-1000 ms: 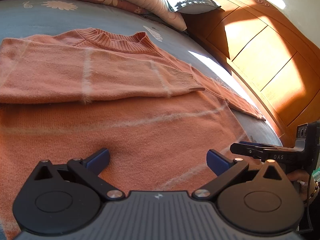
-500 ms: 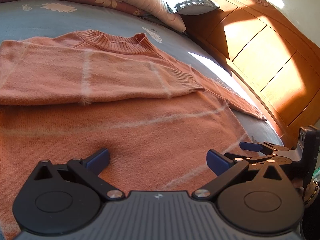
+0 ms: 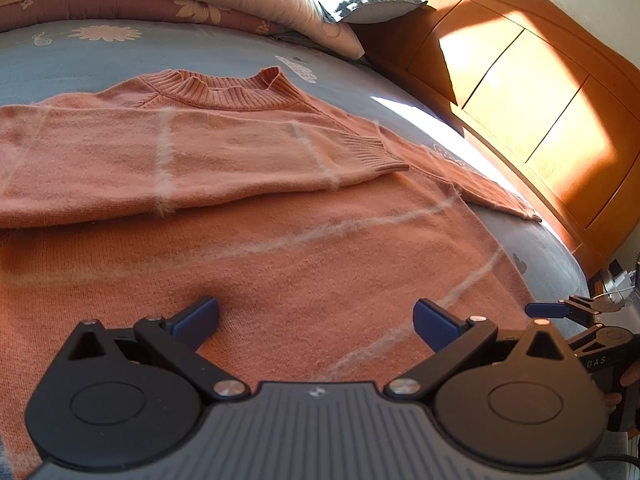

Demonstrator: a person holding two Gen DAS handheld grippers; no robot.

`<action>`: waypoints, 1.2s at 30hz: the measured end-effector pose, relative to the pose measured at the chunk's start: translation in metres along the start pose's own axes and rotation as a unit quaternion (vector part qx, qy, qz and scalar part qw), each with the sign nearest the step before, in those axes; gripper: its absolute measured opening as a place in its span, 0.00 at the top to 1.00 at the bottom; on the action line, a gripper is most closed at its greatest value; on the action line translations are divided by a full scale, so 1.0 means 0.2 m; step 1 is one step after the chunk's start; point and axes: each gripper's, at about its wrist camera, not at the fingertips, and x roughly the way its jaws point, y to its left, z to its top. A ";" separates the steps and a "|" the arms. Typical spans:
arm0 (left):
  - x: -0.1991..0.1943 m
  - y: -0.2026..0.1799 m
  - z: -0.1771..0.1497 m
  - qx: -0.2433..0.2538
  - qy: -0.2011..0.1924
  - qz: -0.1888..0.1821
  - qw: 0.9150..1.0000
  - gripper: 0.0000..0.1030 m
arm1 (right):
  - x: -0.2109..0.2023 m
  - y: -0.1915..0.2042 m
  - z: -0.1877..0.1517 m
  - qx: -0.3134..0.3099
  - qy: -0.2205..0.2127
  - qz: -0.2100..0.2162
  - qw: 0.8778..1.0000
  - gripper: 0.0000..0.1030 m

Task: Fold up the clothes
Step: 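Move the open right gripper over the sweater to the outstretched sleeve cuff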

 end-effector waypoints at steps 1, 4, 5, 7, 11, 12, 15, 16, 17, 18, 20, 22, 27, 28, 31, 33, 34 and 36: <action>0.00 -0.01 0.00 0.003 -0.001 0.002 1.000 0.01 | -0.02 -0.01 -0.02 0.002 0.000 0.000 1.000 0.00; 0.01 -0.03 -0.01 0.011 0.002 0.014 1.000 0.01 | -0.09 -0.03 -0.08 0.008 -0.001 0.007 1.000 0.00; 0.02 -0.05 -0.01 0.013 0.004 0.026 1.000 0.01 | -0.10 -0.04 -0.10 0.011 -0.002 0.012 1.000 0.00; 0.04 -0.09 -0.01 0.017 0.009 0.050 0.999 0.01 | -0.14 -0.07 -0.13 0.016 -0.004 0.022 1.000 0.00; 0.11 -0.23 0.05 0.051 0.075 0.123 0.988 0.01 | -0.16 -0.12 -0.20 0.013 -0.021 0.046 0.999 0.00; 0.11 -0.26 0.05 0.046 0.087 0.131 0.986 0.01 | -0.16 -0.12 -0.21 0.012 -0.027 0.050 0.998 0.00; 0.06 -0.36 0.03 0.033 0.110 0.146 0.983 0.01 | -0.16 -0.14 -0.23 0.007 -0.045 0.061 0.997 0.00; 0.03 -0.40 0.00 0.033 0.106 0.142 0.984 0.01 | -0.16 -0.14 -0.24 0.002 -0.054 0.065 0.996 0.00; 0.01 -0.46 -0.03 0.039 0.101 0.144 0.984 0.01 | -0.16 -0.14 -0.26 -0.004 -0.064 0.068 0.996 0.00; -0.01 -0.51 -0.08 0.045 0.096 0.151 0.983 0.01 | -0.16 -0.15 -0.27 -0.008 -0.073 0.071 0.995 0.00; -0.04 -0.60 -0.17 0.049 0.085 0.155 0.983 0.01 | -0.17 -0.16 -0.30 -0.012 -0.087 0.077 0.993 0.00; -0.06 -0.67 -0.27 0.045 0.072 0.145 0.986 0.01 | -0.17 -0.17 -0.31 -0.015 -0.098 0.082 0.992 0.00; -0.09 -0.75 -0.41 0.025 0.044 0.136 0.989 0.01 | -0.17 -0.15 -0.33 -0.029 -0.104 0.076 0.991 0.00; -0.09 -0.76 -0.43 0.022 0.044 0.145 0.988 0.01 | -0.17 -0.14 -0.33 -0.033 -0.104 0.073 0.991 0.00; -0.12 -0.80 -0.47 0.012 0.047 0.156 0.987 0.01 | -0.17 -0.12 -0.34 -0.041 -0.104 0.065 0.992 0.00; -0.14 -0.80 -0.47 0.006 0.053 0.155 0.986 0.01 | -0.17 -0.13 -0.34 -0.038 -0.104 0.065 0.992 0.00; -0.15 -0.80 -0.47 0.002 0.056 0.155 0.986 0.01 | -0.18 -0.13 -0.34 -0.035 -0.104 0.066 0.992 0.00; -0.17 -0.80 -0.46 -0.007 0.057 0.155 0.986 0.01 | -0.18 -0.14 -0.34 -0.026 -0.105 0.068 0.992 0.00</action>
